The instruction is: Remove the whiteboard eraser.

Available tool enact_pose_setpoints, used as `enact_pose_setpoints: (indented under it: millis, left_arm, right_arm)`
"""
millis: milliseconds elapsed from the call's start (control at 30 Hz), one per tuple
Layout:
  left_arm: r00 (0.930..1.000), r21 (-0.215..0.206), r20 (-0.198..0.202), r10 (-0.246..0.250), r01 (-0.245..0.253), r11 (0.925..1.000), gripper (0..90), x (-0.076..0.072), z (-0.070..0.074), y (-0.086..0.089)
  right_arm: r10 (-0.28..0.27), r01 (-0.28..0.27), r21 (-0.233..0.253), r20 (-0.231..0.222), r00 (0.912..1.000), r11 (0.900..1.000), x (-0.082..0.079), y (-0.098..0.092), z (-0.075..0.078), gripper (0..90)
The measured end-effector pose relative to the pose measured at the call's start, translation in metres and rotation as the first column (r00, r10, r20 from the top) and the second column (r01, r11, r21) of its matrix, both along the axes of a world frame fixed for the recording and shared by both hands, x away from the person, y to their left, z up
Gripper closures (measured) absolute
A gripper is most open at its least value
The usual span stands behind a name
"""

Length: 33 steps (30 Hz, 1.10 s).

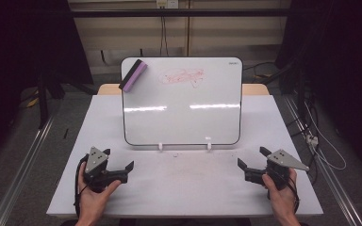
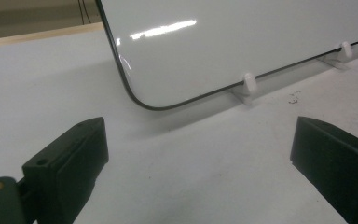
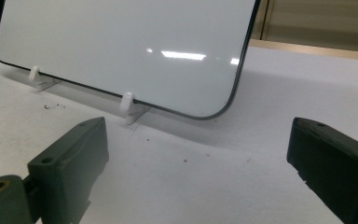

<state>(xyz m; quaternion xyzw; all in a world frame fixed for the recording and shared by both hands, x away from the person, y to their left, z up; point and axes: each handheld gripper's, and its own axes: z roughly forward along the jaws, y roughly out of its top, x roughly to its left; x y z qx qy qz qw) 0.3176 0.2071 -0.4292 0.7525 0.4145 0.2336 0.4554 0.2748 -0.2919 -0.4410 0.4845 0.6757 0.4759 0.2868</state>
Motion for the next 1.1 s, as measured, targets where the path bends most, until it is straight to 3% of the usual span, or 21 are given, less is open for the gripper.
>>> enact_pose_setpoints:
  millis: [500, 733, 967, 1100]
  left_arm:
    - [1.0, -0.008, 0.004, 0.001, -0.001, 1.0, 4.8, 0.001, 0.005, 0.001]
    - [0.9999, -0.009, 0.013, 0.005, -0.005, 1.0, 7.6, 0.008, 0.011, 0.0]
    - [0.9985, -0.005, -0.001, -0.054, 0.054, 0.9985, 5.9, 0.017, 0.015, -0.003]
    - [0.9957, 0.003, 0.013, -0.092, 0.092, 0.9958, 8.3, 0.025, 0.023, -0.006]
  right_arm:
    - [0.002, -0.002, -0.005, -0.009, 1.0, 1.0, 0.001, 0.0, 0.0, 4.5]
    - [0.012, -0.012, -0.01, -0.025, 0.9996, 1.0, 0.003, 0.001, -0.002, 4.3]
    - [0.019, -0.019, -0.013, -0.029, 0.9994, 1.0, 0.003, 0.002, -0.003, 4.3]
    - [0.016, -0.016, -0.012, -0.034, 0.9993, 1.0, 0.004, 0.002, -0.003, 4.3]
